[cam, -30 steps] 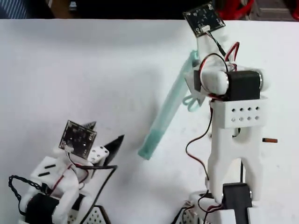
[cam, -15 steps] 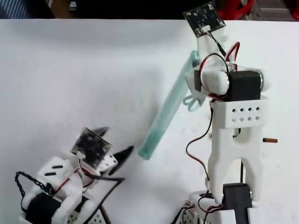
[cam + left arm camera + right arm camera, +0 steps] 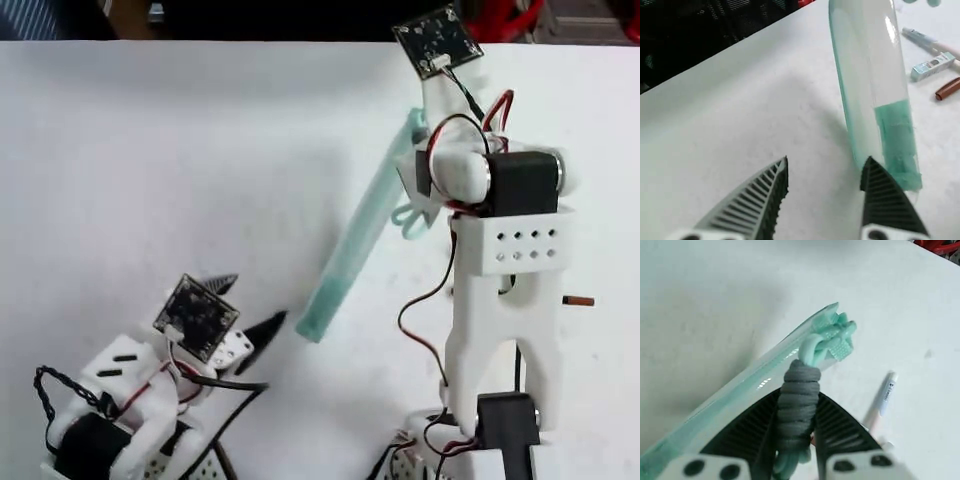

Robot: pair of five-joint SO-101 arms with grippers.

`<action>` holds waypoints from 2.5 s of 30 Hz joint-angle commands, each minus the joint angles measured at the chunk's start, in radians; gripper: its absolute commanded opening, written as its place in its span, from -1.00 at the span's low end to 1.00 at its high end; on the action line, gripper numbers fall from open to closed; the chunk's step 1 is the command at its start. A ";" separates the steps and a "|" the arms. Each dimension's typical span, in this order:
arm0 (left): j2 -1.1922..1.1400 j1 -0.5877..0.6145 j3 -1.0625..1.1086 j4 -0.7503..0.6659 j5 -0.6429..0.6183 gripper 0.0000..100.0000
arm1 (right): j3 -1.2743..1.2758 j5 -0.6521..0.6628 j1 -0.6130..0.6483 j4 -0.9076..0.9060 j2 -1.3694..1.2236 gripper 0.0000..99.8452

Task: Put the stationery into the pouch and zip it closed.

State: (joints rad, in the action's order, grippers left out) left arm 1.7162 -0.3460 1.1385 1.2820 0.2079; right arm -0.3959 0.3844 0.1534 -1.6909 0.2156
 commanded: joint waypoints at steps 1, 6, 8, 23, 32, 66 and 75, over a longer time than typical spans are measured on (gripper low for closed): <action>-0.013 0.048 -0.041 -0.058 0.014 -0.94 | -0.002 0.011 -0.002 0.015 0.022 -0.96; -0.013 0.047 -0.038 -0.068 0.012 -0.70 | 0.000 0.011 0.018 0.007 0.027 -0.96; -0.013 0.047 -0.020 -0.071 -0.003 -0.59 | 0.000 0.011 0.042 -0.005 0.028 -0.96; -0.016 0.041 0.083 -0.232 0.041 -0.37 | -0.005 0.014 0.079 -0.005 0.030 -0.96; -0.012 -0.180 0.005 -0.135 -0.037 -0.37 | -0.011 -0.284 0.045 0.061 0.021 -0.97; 0.116 0.004 0.078 -0.121 -0.098 -0.37 | -0.554 -0.023 0.176 -0.027 0.022 -0.97; 0.114 0.074 0.121 -0.157 -0.100 -0.37 | -0.508 -0.032 0.206 -0.028 0.030 -0.97</action>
State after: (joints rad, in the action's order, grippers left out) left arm 1.8251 -0.2816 1.2367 1.1730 0.1204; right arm -0.9329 0.3491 0.3222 -1.7154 0.2171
